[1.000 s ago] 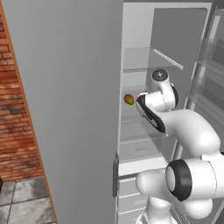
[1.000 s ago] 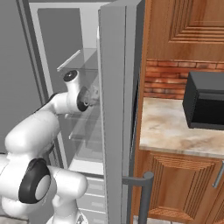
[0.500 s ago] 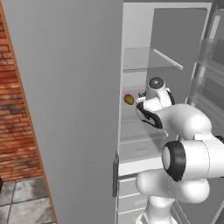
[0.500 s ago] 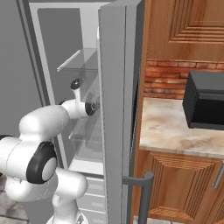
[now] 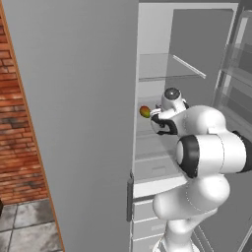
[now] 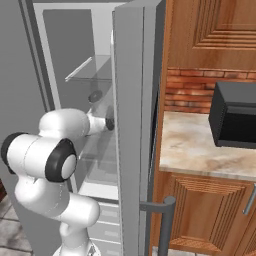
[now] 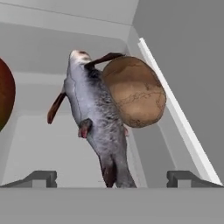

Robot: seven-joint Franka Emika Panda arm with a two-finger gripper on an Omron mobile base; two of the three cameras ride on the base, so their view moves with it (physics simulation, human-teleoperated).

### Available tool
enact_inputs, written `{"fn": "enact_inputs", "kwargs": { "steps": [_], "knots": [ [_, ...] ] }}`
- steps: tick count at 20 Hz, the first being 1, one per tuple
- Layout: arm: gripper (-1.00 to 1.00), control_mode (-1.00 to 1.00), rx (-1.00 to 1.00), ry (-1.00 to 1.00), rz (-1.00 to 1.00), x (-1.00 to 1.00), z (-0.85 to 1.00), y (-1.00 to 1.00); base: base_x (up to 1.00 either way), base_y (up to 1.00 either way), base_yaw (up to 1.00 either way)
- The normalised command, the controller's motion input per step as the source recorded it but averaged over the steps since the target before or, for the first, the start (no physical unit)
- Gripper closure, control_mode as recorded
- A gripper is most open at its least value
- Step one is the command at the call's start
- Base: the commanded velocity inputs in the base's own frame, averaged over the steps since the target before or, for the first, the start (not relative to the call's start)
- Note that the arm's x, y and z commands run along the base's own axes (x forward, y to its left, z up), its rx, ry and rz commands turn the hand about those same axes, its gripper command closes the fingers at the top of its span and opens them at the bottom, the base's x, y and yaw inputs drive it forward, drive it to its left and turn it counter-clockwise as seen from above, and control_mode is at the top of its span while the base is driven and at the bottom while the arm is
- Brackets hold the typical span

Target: Open the fridge, remove the mango, potato, and fish, and place them on any counter.

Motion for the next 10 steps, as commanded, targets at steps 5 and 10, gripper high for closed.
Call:
{"fn": "enact_inputs", "kwargs": {
  "steps": [5,10],
  "knots": [
    [-1.0,-1.0,0.0,0.0,0.02,0.3,-0.16,-0.01,0.0,0.0,0.0],
    [-1.0,-1.0,0.0,0.0,0.04,0.38,-0.16,0.0,0.0,0.0,0.0]
  ]
}}
